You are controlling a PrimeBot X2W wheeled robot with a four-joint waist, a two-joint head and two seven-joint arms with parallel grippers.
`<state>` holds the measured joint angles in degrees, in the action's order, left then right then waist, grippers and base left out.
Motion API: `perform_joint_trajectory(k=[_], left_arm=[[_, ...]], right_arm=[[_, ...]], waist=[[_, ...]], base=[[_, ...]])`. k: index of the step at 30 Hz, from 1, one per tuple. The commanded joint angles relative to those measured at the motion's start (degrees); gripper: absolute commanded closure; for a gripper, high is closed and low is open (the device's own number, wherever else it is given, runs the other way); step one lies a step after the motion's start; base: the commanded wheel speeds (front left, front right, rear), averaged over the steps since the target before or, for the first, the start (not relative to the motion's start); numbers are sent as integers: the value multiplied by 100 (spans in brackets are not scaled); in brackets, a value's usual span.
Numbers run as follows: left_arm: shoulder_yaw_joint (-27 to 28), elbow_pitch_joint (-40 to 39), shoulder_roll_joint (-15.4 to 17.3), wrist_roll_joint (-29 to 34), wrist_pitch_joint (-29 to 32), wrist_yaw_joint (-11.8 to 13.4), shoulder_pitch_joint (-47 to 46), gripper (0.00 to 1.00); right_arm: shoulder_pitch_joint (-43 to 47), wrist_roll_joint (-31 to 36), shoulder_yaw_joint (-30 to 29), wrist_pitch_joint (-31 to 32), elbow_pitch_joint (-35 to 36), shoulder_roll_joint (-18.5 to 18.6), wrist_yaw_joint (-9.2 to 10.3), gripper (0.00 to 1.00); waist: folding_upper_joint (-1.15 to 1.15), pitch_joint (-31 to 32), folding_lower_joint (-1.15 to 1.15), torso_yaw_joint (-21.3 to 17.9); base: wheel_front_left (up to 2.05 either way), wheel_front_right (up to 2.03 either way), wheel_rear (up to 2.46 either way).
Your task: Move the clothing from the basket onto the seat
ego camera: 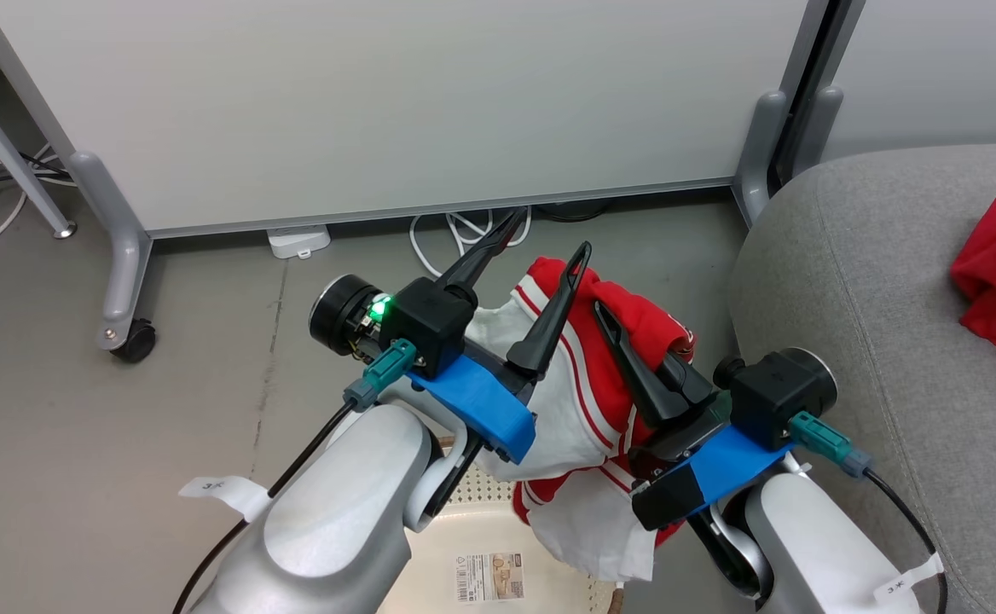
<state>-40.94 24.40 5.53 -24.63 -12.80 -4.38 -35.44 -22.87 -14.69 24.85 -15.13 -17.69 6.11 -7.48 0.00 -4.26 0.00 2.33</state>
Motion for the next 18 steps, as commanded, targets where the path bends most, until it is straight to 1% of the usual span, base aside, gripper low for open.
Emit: perform_joint_trajectory(k=[1, 9, 14, 18], left_arm=[[-1, 10, 38, 13, -43, 35, -111, 0], [-13, -59, 80, 50, -64, 117, -141, 0], [-15, -103, 126, 99, -83, 172, -208, 0], [-52, -105, 139, 137, -88, 168, -279, 0]], right_arm=[[8, 19, -38, -2, 33, 24, -3, 100], [28, 61, -282, -3, 121, 37, -3, 100], [48, 125, -527, -3, 243, 121, -3, 100], [50, 162, -806, -3, 362, 185, -3, 100]], waist=[[0, -14, 0, -8], [0, -220, 0, -166], [0, -455, 0, -381], [0, -633, 0, -580]], base=[[0, 0, 0], [0, 0, 0], [0, 0, 0], [0, 0, 0]])
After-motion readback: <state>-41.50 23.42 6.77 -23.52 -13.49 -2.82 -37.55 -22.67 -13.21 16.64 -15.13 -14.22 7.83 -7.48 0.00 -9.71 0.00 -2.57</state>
